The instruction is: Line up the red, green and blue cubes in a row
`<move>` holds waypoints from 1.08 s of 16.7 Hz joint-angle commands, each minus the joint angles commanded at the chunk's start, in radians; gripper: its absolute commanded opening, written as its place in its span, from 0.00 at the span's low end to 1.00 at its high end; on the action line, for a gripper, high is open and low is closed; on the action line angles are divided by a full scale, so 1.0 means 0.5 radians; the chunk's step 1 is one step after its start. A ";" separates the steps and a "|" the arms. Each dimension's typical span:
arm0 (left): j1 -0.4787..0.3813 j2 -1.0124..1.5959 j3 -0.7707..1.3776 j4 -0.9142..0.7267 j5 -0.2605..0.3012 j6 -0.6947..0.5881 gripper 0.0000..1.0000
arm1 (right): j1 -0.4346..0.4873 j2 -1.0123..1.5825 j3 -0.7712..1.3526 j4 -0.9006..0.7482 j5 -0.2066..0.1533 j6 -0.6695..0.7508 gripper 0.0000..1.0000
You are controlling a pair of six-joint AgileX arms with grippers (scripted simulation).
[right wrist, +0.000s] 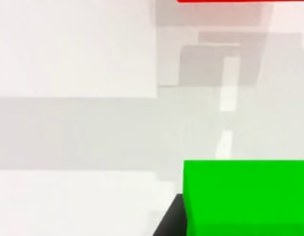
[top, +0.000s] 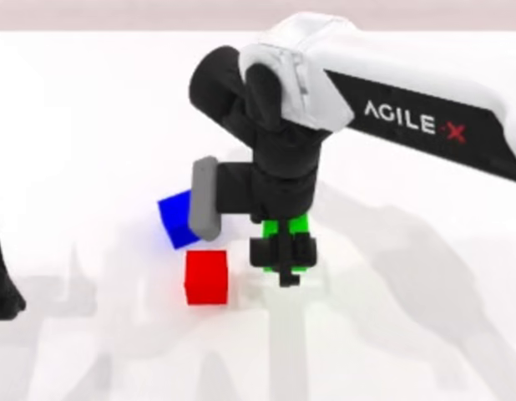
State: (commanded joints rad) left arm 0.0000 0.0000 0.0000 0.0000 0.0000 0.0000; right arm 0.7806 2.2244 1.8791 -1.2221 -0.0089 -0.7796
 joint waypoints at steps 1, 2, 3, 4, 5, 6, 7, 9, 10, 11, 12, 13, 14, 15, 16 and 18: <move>0.000 0.000 0.000 0.000 0.000 0.000 1.00 | 0.001 0.010 -0.062 0.074 -0.001 -0.001 0.00; 0.000 0.000 0.000 0.000 0.000 0.000 1.00 | 0.000 0.021 -0.127 0.155 0.000 0.000 0.00; 0.000 0.000 0.000 0.000 0.000 0.000 1.00 | 0.000 0.031 -0.191 0.234 0.002 0.000 0.00; 0.000 0.000 0.000 0.000 0.000 0.000 1.00 | 0.000 0.040 -0.246 0.299 0.004 0.000 0.00; 0.000 0.000 0.000 0.000 0.000 0.000 1.00 | 0.001 0.047 -0.287 0.344 0.005 -0.001 0.00; 0.000 0.000 0.000 0.000 0.000 0.000 1.00 | 0.002 0.052 -0.309 0.366 0.006 -0.002 0.00; 0.000 0.000 0.000 0.000 0.000 0.000 1.00 | 0.002 0.053 -0.312 0.370 0.007 -0.002 0.00; 0.000 0.000 0.000 0.000 0.000 0.000 1.00 | 0.002 0.053 -0.312 0.370 0.007 -0.002 0.00; 0.000 0.000 0.000 0.000 0.000 0.000 1.00 | 0.002 0.053 -0.312 0.370 0.007 -0.002 0.00; 0.000 0.000 0.000 0.000 0.000 0.000 1.00 | 0.002 0.053 -0.312 0.370 0.007 -0.002 0.08; 0.000 0.000 0.000 0.000 0.000 0.000 1.00 | 0.002 0.053 -0.312 0.370 0.007 -0.002 0.15; 0.000 0.000 0.000 0.000 0.000 0.000 1.00 | 0.002 0.053 -0.312 0.370 0.007 -0.002 0.23; 0.000 0.000 0.000 0.000 0.000 0.000 1.00 | 0.002 0.053 -0.312 0.370 0.007 -0.002 0.30; 0.000 0.000 0.000 0.000 0.000 0.000 1.00 | 0.002 0.053 -0.312 0.370 0.007 -0.002 0.38; 0.000 0.000 0.000 0.000 0.000 0.000 1.00 | 0.002 0.053 -0.312 0.370 0.007 -0.002 0.45; 0.000 0.000 0.000 0.000 0.000 0.000 1.00 | 0.002 0.053 -0.312 0.370 0.007 -0.002 0.60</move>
State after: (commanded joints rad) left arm 0.0000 0.0000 0.0000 0.0000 0.0000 0.0000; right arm 0.7816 2.2507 1.7230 -1.0371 -0.0056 -0.7805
